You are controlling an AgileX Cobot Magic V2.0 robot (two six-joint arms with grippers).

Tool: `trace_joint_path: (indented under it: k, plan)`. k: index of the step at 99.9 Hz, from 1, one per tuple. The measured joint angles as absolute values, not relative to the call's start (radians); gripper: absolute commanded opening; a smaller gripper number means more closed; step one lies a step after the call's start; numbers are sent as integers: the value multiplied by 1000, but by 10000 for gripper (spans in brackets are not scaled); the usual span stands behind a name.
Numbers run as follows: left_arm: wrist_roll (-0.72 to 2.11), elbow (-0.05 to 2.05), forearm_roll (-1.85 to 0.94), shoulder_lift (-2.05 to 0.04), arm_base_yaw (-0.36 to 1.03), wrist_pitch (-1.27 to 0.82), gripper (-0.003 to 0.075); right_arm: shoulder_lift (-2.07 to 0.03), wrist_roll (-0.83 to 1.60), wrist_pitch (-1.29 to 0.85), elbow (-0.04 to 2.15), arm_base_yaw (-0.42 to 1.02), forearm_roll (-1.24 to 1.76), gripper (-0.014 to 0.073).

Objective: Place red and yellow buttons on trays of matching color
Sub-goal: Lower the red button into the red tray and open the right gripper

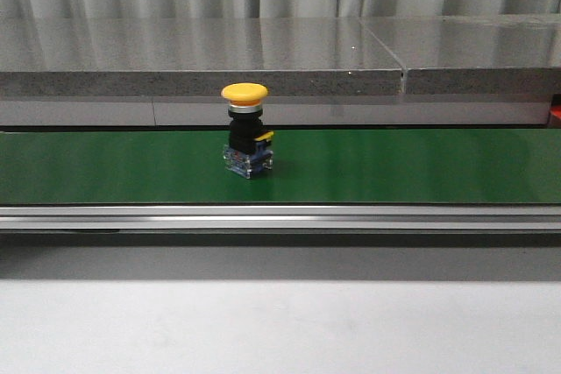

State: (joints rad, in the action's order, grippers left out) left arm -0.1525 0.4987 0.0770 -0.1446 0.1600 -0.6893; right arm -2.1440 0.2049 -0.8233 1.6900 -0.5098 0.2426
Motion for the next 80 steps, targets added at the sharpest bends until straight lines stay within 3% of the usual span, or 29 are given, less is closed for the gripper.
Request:
trace_joint_path:
  k: [8,15,44,80]
  plan:
    - [-152,499,77,-145,160,-689,-19,-2146,215,-823,1690,-510,243,542]
    - [-152,499,77,-145,160,-689,-19,-2147,219,-825,1690,-512,243,671]
    - [-152,499,77,-145,160,-689,-19,-2057,221,-828,1697,-514,243,632]
    - [-152,499,77,-145,160,-689,-19,-1739,328,-908,1647,-464,297,632]
